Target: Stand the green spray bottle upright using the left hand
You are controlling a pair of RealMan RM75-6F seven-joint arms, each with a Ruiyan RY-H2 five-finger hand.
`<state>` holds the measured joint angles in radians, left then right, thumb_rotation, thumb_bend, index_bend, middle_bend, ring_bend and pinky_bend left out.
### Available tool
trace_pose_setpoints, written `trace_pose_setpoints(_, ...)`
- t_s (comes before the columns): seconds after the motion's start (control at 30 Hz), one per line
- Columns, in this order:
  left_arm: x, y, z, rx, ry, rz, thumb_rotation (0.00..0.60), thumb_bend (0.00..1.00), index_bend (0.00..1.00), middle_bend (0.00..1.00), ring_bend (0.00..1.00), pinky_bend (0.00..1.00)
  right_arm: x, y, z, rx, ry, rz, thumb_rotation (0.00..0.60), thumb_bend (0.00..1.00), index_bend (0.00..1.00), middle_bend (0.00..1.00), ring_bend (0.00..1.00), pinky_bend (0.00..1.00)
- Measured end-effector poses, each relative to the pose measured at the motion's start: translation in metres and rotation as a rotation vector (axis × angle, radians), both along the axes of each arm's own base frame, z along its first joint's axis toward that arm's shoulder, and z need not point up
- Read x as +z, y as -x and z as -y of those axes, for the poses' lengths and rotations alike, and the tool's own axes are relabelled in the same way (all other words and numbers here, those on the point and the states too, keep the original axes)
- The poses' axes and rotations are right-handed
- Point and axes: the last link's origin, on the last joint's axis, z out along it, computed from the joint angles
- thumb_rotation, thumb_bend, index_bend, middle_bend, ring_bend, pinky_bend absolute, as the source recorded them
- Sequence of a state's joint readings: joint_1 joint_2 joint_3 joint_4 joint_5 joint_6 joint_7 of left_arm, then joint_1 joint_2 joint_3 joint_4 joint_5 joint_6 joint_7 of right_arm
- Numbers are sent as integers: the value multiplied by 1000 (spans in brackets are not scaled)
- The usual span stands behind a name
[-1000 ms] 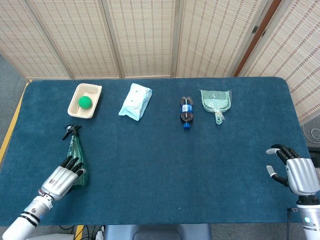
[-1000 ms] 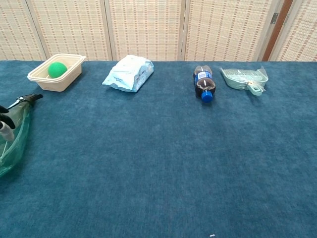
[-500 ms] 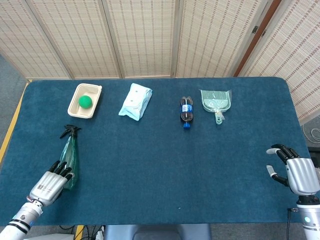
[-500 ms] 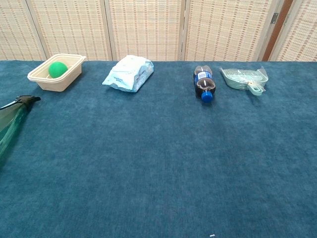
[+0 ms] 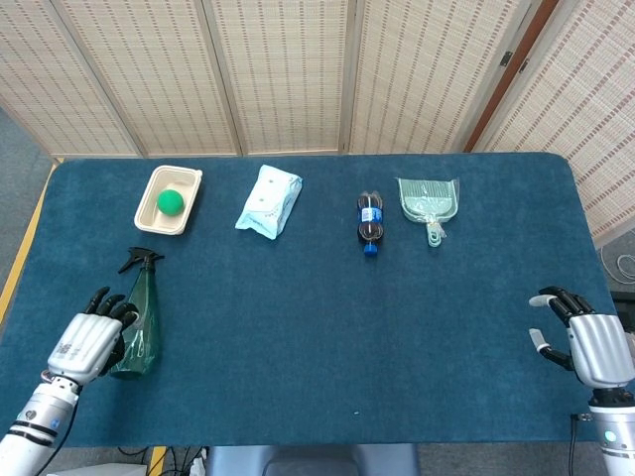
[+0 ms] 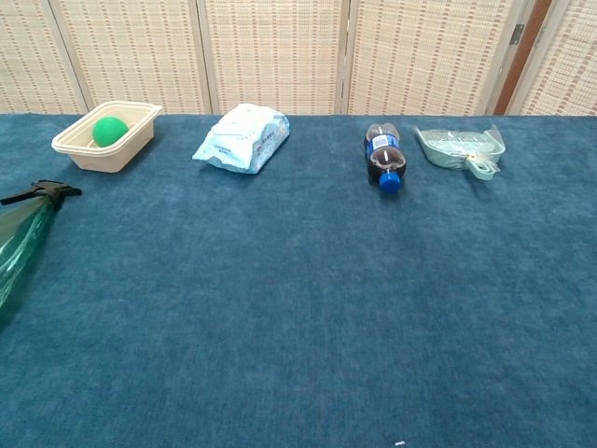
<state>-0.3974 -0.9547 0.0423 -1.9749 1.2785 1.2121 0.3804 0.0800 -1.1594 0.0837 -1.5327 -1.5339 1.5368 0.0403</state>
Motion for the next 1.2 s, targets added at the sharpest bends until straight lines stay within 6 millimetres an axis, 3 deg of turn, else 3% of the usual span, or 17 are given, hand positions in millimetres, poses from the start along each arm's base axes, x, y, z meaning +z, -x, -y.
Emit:
trace_pose_setpoints(0.13,7,8,-11,60,-68,46,600,623,398,297,149,13,-1,0,1,-2,-7,-1,600,242,417,353,380,806)
trace_pose_setpoints(0.2,9,13,-17,95,-98,62,600,521,400,298,149,13,-1,0,1,-1,-9,-2,600,242,417,353,380,806)
trace_pose_setpoints(0.53,11,30,-46,313,-153,150,600,166,447,335,149,0,4,-8,5,24,5,12,600,241,417,353,380,806)
trace_pose_setpoints(0.9,5,29,-97,488,-144,218,600,3,443,338,149,0,19,-27,12,85,27,34,600,241,417,353,380,806)
trace_pose_setpoints(1.2,3,26,-120,556,-153,258,600,0,406,336,136,0,19,-25,11,76,19,33,600,241,417,353,380,806)
